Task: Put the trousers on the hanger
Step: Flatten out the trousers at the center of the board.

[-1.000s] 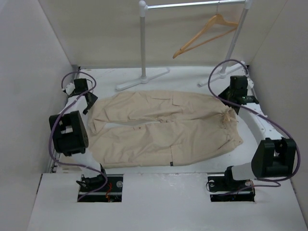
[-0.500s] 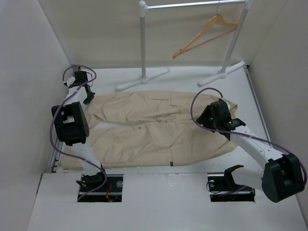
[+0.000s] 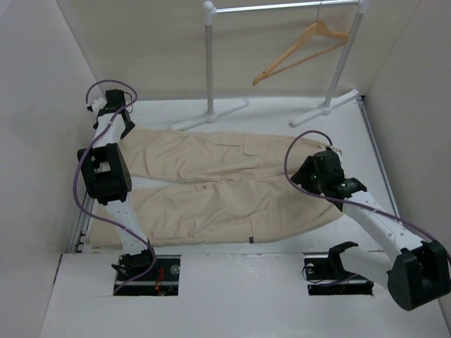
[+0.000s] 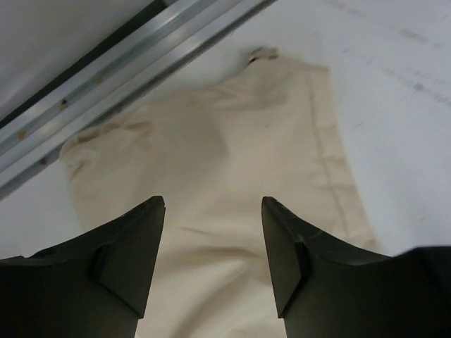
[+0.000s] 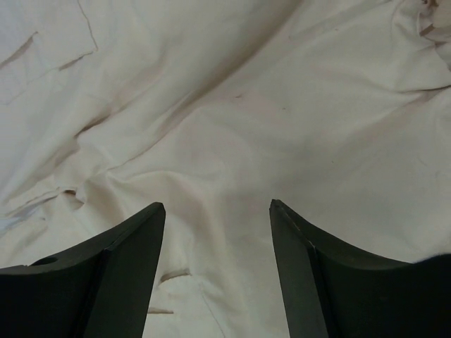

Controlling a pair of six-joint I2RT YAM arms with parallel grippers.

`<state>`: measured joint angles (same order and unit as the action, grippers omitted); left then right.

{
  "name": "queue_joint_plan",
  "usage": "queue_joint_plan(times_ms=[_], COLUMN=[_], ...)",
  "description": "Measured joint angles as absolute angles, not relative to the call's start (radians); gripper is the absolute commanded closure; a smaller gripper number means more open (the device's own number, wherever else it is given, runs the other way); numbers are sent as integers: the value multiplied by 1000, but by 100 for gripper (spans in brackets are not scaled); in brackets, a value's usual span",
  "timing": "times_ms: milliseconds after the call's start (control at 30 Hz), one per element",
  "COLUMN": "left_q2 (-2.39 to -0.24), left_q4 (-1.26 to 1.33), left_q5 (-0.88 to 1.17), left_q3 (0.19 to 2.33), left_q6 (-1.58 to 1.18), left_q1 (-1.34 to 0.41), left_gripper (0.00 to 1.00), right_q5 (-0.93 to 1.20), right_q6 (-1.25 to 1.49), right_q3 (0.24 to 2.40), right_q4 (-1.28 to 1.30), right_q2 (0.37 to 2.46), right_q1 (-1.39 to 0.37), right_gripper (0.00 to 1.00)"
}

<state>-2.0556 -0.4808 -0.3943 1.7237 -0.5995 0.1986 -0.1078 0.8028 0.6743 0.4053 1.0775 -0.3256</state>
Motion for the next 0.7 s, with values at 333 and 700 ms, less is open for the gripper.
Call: queue_joint_plan(times_ms=[333, 700], left_q2=[-1503, -1018], left_q4=[-545, -779], left_q5=[-387, -387], left_q3=[1105, 772], left_q6=[-717, -831], left_q1=[212, 542], left_gripper=[51, 55], right_q5=[-114, -35], right_q6=[786, 731], right_q3=[730, 727], right_q4=[517, 554], right_q2=[942, 916], right_q1=[-375, -598], right_gripper=[80, 40])
